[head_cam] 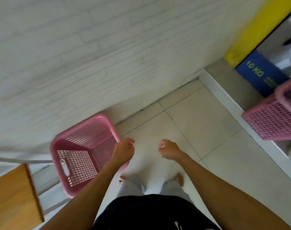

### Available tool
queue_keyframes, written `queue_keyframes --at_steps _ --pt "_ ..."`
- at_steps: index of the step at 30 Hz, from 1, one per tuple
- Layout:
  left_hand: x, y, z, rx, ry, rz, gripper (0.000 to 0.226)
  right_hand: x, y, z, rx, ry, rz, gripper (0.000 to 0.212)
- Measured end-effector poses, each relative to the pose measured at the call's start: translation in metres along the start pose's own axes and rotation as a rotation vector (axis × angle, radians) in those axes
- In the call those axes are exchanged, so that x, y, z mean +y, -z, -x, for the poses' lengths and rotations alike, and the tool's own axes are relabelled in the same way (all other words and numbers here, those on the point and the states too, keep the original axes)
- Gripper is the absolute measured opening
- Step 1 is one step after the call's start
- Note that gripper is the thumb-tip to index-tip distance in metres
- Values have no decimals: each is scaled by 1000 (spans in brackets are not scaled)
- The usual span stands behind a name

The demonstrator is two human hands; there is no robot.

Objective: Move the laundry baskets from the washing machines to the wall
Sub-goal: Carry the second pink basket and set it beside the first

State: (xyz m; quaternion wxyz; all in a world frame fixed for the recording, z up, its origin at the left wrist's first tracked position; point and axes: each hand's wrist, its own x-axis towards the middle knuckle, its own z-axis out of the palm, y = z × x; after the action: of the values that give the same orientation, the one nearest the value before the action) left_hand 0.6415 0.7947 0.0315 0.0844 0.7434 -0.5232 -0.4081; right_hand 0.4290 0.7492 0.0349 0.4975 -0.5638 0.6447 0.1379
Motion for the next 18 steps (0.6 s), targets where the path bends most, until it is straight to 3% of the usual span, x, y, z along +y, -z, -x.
queue_keyframes --at_steps 9,18 --pt "209 -132 -36 -166 -237 -109 31 193 114 31 154 -108 -182 42" --pt "395 -244 -56 -375 -505 -311 32 346 214 75 437 -291 -486 42"
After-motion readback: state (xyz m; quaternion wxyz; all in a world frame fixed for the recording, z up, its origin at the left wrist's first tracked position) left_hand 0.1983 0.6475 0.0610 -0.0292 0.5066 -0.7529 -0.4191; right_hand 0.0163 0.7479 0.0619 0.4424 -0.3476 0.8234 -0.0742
